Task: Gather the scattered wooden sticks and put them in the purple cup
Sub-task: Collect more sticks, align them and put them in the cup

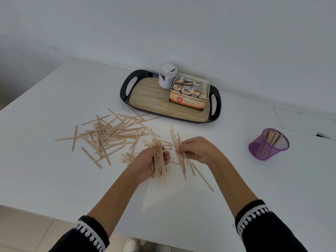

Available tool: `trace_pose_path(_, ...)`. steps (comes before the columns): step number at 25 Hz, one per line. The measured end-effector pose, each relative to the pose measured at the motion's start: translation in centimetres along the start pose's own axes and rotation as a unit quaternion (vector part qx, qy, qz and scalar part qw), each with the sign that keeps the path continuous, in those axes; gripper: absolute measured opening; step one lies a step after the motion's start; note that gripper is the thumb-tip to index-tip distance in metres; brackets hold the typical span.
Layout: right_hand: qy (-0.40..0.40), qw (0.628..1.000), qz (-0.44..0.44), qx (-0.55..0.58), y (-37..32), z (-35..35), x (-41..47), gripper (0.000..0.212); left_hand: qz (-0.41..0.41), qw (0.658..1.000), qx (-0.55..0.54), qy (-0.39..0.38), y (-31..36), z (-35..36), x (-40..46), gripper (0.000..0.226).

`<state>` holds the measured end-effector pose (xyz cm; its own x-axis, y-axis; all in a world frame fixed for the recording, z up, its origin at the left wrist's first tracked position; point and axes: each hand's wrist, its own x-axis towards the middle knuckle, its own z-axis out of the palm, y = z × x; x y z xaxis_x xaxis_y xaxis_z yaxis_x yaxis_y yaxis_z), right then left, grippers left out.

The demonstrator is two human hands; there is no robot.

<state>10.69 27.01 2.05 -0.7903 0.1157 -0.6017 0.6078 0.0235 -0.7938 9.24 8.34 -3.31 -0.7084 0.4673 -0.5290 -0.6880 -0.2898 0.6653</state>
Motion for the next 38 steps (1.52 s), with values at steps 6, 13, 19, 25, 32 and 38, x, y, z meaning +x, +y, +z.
trace_pose_path(6, 0.059, 0.981, -0.048, -0.178, -1.1, 3.1, -0.9, 0.012, 0.03, 0.994, -0.026, -0.098, -0.2, 1.9, 0.3, 0.057)
trace_pose_path(13, 0.098, 0.913, -0.116, -0.378, -1.6, 5.0, -1.9, 0.013, -0.001, 0.997, -0.08, -0.024, -0.7, 3.2, 1.1, 0.033)
trace_pose_path(19, 0.191, 0.916, -0.189, -0.297, -1.5, 3.5, -2.3, 0.011, -0.001, 0.997, -0.071, -0.02, -0.5, 2.8, 1.4, 0.031)
trace_pose_path(25, 0.18, 0.973, -0.134, -0.054, 2.2, 1.3, -2.2, 0.011, 0.027, 0.999, 0.023, 0.01, -0.7, 3.4, 1.9, 0.018)
trace_pose_path(32, 0.006, 1.0, -0.002, 0.021, 3.1, 1.7, -1.2, 0.056, 0.042, 0.974, 0.213, -0.068, -2.1, 4.5, 1.6, 0.008)
trace_pose_path(38, -0.017, 0.993, -0.001, 0.121, 4.0, 3.4, -0.8, 0.045, 0.113, 0.812, 0.565, 0.09, -2.9, 6.3, 2.5, 0.066)
